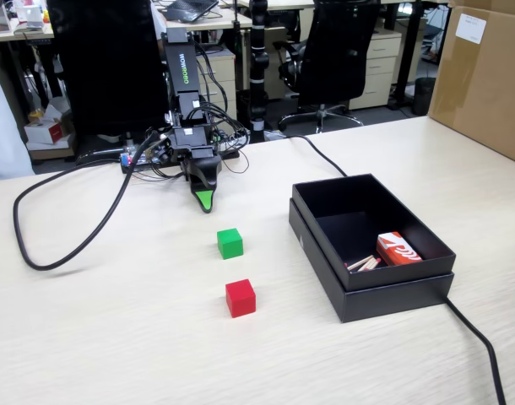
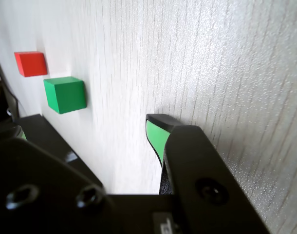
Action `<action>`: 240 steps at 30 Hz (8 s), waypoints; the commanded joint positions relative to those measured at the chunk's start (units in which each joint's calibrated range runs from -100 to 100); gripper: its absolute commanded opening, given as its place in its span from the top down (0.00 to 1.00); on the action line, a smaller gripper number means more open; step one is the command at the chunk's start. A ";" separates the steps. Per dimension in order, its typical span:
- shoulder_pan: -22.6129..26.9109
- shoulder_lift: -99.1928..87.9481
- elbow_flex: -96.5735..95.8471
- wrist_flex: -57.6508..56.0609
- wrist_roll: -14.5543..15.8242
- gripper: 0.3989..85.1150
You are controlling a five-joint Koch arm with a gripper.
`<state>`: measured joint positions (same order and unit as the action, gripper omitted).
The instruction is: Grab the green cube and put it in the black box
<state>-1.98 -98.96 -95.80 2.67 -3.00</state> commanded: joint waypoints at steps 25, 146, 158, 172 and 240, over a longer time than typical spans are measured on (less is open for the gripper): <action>0.98 50.83 75.40 -57.14 5.67 0.44; 4.69 31.09 89.64 -63.10 2.78 0.42; 0.73 8.26 55.28 -50.66 3.27 0.41; -0.15 4.24 19.55 -20.34 2.64 0.39; 0.10 2.75 -0.75 1.26 -0.05 0.43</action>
<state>-1.88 -96.25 -95.98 5.23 -2.71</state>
